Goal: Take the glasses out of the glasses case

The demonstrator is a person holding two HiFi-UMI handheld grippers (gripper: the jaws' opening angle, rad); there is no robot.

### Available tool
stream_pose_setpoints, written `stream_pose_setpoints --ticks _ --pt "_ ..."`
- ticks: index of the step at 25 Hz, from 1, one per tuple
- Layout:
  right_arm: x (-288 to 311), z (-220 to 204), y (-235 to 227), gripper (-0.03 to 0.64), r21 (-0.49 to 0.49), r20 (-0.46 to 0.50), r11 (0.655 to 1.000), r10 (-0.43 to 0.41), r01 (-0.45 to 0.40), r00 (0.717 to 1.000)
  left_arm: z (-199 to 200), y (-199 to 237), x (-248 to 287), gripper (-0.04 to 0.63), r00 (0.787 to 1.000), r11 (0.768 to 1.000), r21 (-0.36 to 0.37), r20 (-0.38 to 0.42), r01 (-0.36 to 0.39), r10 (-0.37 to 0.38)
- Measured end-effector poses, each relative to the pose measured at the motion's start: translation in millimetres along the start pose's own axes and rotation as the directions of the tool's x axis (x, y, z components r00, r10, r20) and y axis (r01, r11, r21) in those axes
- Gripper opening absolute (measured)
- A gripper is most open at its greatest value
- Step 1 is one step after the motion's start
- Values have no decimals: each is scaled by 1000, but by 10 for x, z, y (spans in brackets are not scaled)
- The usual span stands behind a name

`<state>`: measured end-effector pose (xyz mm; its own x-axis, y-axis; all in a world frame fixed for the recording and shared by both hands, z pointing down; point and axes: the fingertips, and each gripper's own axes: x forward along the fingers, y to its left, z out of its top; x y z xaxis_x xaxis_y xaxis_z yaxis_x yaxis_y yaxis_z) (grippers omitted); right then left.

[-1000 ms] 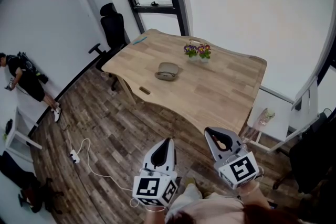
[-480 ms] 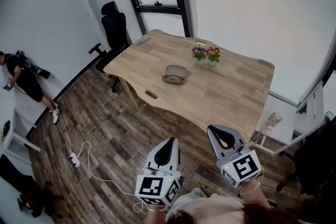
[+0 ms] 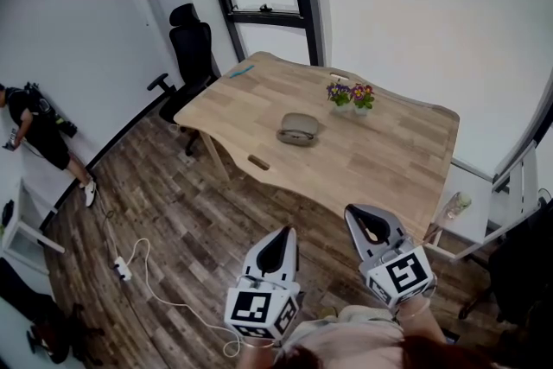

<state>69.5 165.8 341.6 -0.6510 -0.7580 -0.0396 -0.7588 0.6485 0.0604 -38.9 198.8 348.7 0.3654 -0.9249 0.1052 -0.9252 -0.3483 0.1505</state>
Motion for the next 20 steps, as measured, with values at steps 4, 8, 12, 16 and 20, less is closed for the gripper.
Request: stream_pose_setpoints --ticks 4,8,12,16,20 --pt "83 9 -3 2 3 -4 1000 -12 12 1000 12 65 47 2 1000 1000 -4 1 12 -12" --pt "161 -28 -35 2 -5 -2 1000 -10 10 1000 -3 103 138 2 1000 1000 -9 3 21 -21" --pt "254 -50 -93 2 -4 -7 1000 -7 7 1000 -12 137 258 2 1000 1000 -11 -1 25 -25" --pt "388 -80 -174 2 0 -4 1000 -4 4 1000 -33 191 409 2 1000 1000 -10 -9 26 -26" --pt "598 -122 -286 2 5 -5 1000 1 -1 1000 -18 292 598 2 1000 1000 -6 -15 22 -23"
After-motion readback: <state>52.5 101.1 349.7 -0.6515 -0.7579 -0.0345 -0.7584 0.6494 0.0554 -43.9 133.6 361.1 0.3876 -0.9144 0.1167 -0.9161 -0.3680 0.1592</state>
